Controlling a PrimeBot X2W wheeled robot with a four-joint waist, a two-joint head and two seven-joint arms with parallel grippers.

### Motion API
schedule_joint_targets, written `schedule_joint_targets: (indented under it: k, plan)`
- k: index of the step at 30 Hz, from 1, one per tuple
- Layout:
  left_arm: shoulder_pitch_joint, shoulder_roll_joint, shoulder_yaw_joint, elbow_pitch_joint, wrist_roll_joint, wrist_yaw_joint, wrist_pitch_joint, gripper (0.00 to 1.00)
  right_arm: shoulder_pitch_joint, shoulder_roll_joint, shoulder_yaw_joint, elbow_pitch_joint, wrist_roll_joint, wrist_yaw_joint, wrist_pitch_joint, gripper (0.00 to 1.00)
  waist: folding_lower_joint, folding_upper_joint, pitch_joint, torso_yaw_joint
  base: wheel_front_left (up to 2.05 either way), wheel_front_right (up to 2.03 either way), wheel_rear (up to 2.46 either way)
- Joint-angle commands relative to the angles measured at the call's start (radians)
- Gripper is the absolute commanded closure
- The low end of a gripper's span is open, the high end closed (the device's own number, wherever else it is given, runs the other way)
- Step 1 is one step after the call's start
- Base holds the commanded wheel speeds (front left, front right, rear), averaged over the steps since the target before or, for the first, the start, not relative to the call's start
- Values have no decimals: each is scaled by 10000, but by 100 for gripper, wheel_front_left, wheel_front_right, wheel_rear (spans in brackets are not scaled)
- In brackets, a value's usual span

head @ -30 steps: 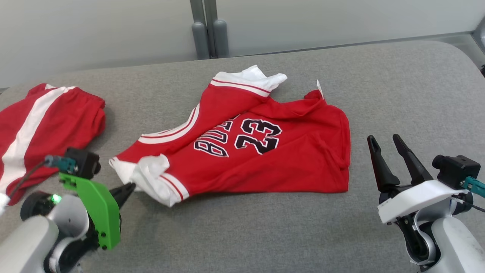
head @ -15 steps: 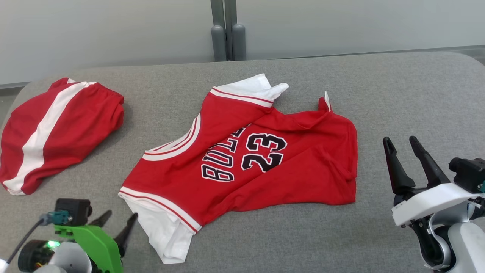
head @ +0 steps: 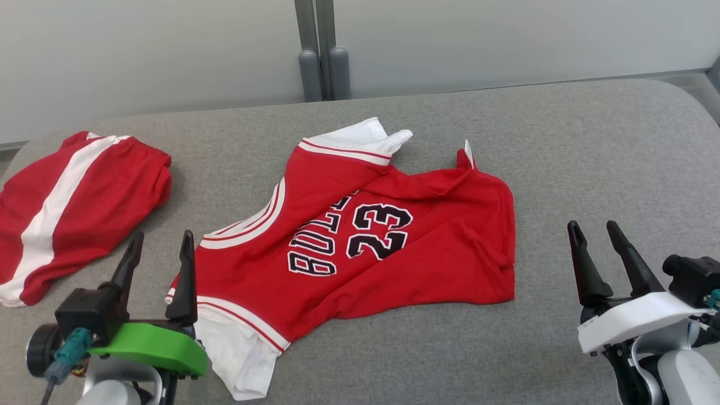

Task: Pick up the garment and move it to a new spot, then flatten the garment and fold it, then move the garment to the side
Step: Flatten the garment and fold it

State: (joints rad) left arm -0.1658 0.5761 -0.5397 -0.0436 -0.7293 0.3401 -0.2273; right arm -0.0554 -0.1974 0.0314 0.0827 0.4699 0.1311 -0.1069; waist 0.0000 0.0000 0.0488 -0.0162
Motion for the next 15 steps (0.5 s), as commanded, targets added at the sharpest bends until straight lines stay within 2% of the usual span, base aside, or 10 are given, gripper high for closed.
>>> schedule_joint_targets:
  k: [1,6,10,15]
  plan:
    - [251,-172,24,115,191,65,-143,0,131,27,44,77,-97,-7,-33,0,0,0,-36,-37,0,0,0]
    - [354,-535,-81,433,305,-126,-309,0,-94,-88,371,279,-33,-7,187,0,0,0,-63,81,0,0,0]
    - [115,-629,-119,511,375,-240,-298,0,-637,-272,839,655,186,-7,788,0,0,0,68,367,0,0,0]
    - [-110,-801,-219,616,357,-346,-283,0,-1899,-705,1483,1896,252,-7,2296,0,0,0,388,894,0,0,0]
